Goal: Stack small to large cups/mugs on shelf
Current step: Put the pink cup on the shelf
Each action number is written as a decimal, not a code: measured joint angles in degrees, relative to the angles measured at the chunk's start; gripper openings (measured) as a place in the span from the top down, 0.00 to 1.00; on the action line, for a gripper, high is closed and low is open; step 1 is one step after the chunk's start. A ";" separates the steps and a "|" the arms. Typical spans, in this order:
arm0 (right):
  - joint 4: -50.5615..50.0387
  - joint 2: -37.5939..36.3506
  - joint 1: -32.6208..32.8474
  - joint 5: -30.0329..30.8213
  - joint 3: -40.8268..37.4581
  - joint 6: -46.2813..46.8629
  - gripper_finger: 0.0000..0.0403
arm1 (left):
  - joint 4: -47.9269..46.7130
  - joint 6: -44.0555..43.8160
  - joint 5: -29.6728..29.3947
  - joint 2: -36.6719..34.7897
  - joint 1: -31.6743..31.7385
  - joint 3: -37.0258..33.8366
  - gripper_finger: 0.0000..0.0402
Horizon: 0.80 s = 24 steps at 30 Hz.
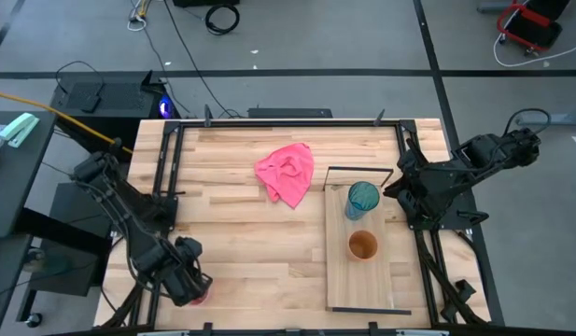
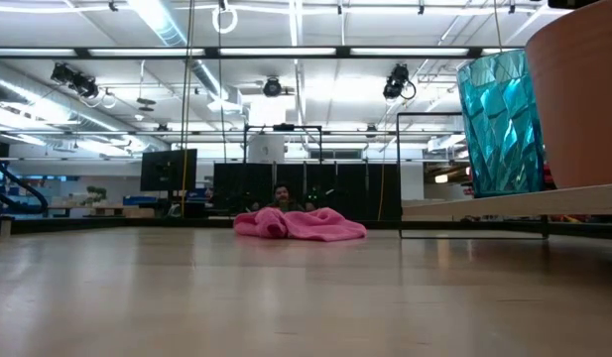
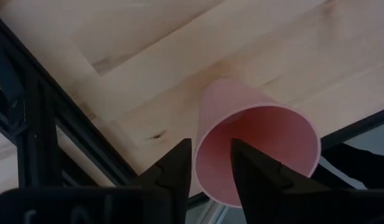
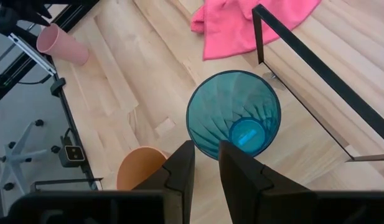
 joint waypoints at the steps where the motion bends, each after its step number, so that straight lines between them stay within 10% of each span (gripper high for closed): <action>1: 0.02 0.00 0.00 -0.01 0.00 0.00 0.80 | 0.00 -0.13 0.25 0.27 -0.01 0.00 0.69; 24: 0.04 0.00 0.00 0.00 -0.02 -0.04 0.80 | -0.04 -3.43 0.56 4.77 -1.36 0.00 0.69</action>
